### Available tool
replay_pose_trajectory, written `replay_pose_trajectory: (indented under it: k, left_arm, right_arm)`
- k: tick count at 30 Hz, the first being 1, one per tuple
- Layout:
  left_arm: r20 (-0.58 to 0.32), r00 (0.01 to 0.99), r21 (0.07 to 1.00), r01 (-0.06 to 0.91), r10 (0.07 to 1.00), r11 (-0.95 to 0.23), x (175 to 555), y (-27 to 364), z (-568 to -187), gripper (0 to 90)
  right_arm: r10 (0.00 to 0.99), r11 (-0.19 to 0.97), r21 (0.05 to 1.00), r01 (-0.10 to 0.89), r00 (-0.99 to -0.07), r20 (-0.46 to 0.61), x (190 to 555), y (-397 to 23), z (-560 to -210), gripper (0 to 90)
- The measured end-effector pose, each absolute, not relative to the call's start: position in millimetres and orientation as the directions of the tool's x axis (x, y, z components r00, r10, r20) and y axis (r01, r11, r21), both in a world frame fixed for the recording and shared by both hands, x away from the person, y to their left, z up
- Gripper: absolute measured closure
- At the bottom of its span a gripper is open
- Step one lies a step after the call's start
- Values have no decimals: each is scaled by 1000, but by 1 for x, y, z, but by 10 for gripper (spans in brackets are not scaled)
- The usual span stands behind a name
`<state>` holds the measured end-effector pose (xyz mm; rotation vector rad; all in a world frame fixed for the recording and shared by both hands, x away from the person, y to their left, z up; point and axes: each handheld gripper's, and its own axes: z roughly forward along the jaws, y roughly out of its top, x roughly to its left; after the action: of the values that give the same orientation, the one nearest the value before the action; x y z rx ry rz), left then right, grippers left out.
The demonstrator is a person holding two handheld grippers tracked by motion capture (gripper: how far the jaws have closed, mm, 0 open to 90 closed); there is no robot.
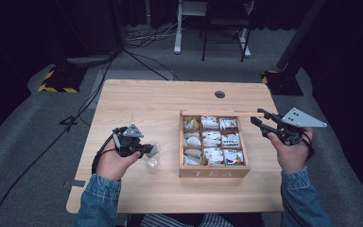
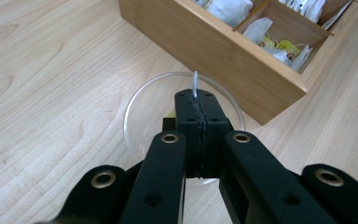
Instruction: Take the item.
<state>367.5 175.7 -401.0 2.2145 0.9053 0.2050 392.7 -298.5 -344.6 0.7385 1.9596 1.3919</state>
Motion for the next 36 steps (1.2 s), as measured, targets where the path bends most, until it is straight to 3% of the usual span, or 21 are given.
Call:
replay_pose_trajectory:
  k: [14, 21, 32, 36]
  left_arm:
    - [-103, 739, 638, 563, 666, -526, 370, 171, -408, 889]
    - [-94, 734, 661, 552, 673, -509, 369, 171, -406, 695]
    - [-103, 703, 733, 532, 703, -424, 365, 184, -394, 510]
    - [-76, 687, 746, 521, 723, -416, 365, 192, -393, 489]
  right_arm:
    - [739, 290, 953, 89, -654, -164, 393, -298, -345, 604]
    - [739, 291, 953, 89, -654, -164, 393, -298, -345, 603]
    - [738, 292, 952, 89, -654, -165, 393, -298, -345, 602]
    - [737, 292, 952, 91, -655, -163, 393, -298, -345, 601]
